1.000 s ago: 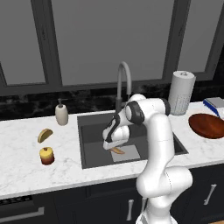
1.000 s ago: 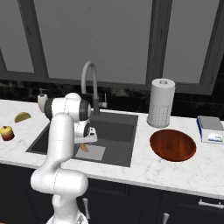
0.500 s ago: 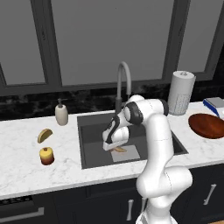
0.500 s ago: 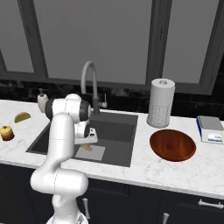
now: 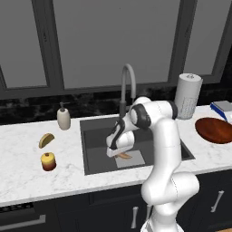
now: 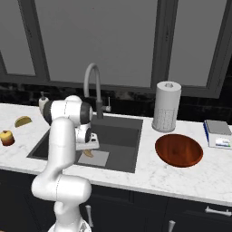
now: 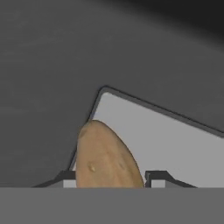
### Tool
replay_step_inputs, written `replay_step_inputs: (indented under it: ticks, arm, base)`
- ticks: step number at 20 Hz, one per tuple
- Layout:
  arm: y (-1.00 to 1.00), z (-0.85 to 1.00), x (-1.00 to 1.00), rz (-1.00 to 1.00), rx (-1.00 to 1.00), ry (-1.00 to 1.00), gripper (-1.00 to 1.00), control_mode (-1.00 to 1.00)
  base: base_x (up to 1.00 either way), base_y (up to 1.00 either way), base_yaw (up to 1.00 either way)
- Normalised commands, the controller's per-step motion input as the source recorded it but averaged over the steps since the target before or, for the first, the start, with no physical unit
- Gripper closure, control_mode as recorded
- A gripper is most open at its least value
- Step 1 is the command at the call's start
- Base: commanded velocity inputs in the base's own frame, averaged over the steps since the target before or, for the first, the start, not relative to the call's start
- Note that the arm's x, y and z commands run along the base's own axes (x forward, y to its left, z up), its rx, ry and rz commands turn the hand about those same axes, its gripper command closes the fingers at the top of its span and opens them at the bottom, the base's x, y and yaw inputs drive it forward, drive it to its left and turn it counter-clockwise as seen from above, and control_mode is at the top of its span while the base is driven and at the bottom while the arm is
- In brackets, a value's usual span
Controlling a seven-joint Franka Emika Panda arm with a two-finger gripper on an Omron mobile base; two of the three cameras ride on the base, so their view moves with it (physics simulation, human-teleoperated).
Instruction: Pick the sweet potato from the sink and place it in the bowl. Then pick the bowl and place it in the microwave. Then close the microwave door and press the start button.
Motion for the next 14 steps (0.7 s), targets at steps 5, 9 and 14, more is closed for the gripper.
replay_step_inputs:
  ticks: [5,9,14]
  arm:
    - [0.19,0.72,-0.45,0.0,-0.02,-0.09,1.0,-1.0]
    - [0.14,1.0,-0.32,0.02,-0.01,-0.05,1.0,-1.0]
    - [0.2,1.0,-0.35,0.02,0.0,-0.01,1.0,-1.0]
  base:
    - [0.0,0.0,0.0]
    - [0.0,0.0,0.0]
    - [0.0,0.0,0.0]
